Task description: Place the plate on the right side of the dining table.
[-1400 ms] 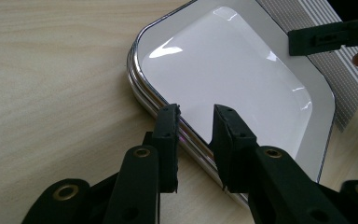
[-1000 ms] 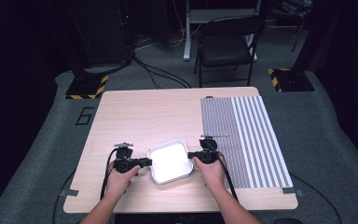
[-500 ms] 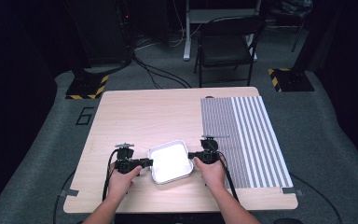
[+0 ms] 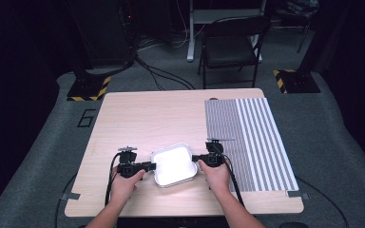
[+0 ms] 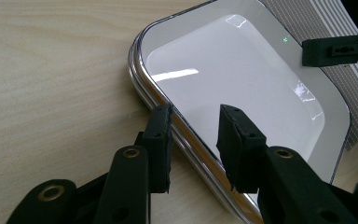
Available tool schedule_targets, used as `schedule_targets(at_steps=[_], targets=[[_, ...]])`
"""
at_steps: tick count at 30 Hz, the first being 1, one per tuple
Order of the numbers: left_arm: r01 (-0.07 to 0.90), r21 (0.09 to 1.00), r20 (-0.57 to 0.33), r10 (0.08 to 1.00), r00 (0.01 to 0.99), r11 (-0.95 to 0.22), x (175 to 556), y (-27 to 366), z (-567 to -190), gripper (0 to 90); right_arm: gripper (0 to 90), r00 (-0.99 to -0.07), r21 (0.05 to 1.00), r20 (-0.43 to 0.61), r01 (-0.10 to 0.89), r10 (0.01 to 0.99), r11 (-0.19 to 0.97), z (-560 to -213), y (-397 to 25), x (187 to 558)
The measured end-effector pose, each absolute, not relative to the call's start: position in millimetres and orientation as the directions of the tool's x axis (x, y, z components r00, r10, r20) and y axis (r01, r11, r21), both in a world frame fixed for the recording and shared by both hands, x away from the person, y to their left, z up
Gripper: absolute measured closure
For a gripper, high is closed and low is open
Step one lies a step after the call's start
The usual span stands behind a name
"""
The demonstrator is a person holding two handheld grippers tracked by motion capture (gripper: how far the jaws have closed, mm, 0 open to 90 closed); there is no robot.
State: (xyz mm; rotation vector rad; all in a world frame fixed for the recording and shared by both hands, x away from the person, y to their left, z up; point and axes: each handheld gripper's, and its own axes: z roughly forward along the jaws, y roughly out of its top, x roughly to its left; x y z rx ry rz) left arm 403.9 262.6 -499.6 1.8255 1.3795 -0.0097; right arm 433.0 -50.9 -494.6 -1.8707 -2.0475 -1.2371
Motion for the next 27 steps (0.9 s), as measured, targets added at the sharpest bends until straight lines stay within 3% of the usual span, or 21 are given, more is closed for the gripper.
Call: schedule_targets(at_steps=[11,13,14,16,18,20,27], targets=[[0.809,0.586,-0.434,0.822,0.368,-0.053,405.6,262.1,-501.4,74.3,88.1,-0.266,0.520,0.534,0.852,0.803,-0.063,-491.4,-45.0,425.6],[0.797,0.602,-0.430,0.823,0.372,-0.046,405.1,263.0,-499.4,79.2,87.9,-0.271,0.522,0.536,0.850,0.799,-0.062,-491.8,-45.5,424.6],[0.789,0.613,-0.425,0.824,0.374,-0.042,404.8,263.2,-497.3,88.4,87.7,-0.264,0.515,0.547,0.854,0.794,-0.071,-491.3,-46.1,423.5],[0.795,0.606,-0.475,0.784,0.399,-0.038,405.6,260.1,-497.2,90.0,87.7,-0.265,0.514,0.556,0.855,0.788,-0.075,-491.0,-46.3,423.1],[0.795,0.601,-0.470,0.771,0.431,-0.079,405.0,251.9,-499.6,89.4,88.2,-0.267,0.489,0.604,0.868,0.751,-0.084,-492.4,-43.5,422.9],[0.773,0.623,-0.401,0.799,0.447,-0.120,402.6,246.2,-496.3,83.0,88.7,-0.314,0.542,0.531,0.840,0.787,-0.031,-491.2,-33.3,419.1],[0.780,0.622,-0.426,0.806,0.411,-0.068,403.0,256.8,-496.9,77.8,88.6,-0.275,0.507,0.563,0.860,0.780,-0.063,-495.8,-39.4,421.6]])
